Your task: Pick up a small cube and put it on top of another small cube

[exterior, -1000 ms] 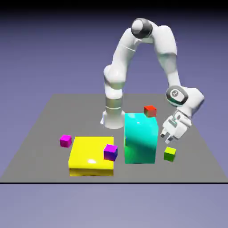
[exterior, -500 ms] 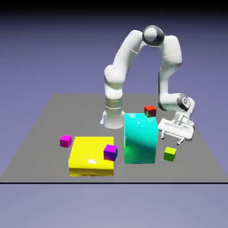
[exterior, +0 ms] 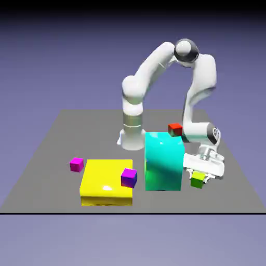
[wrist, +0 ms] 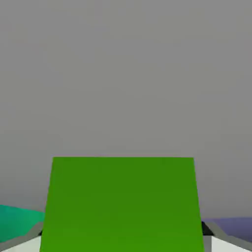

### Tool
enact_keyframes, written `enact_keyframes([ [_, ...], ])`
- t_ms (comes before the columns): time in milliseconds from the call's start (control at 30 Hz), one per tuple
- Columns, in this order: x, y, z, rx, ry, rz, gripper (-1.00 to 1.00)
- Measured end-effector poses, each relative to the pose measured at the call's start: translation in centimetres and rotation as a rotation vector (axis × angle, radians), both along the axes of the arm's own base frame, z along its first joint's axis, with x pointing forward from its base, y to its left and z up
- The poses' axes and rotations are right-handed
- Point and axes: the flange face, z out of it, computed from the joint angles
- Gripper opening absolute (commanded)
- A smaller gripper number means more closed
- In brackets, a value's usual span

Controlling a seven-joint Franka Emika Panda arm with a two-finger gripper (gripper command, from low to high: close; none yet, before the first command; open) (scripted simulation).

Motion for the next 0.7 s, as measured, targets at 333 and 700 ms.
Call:
enact_keyframes([
  [333,6.4,-0.2,11.2,0.184,-0.166,-0.294,-1.0],
  [700,15.8,-7.3,23.1,0.448,-0.299,-0.767,-1.0],
])
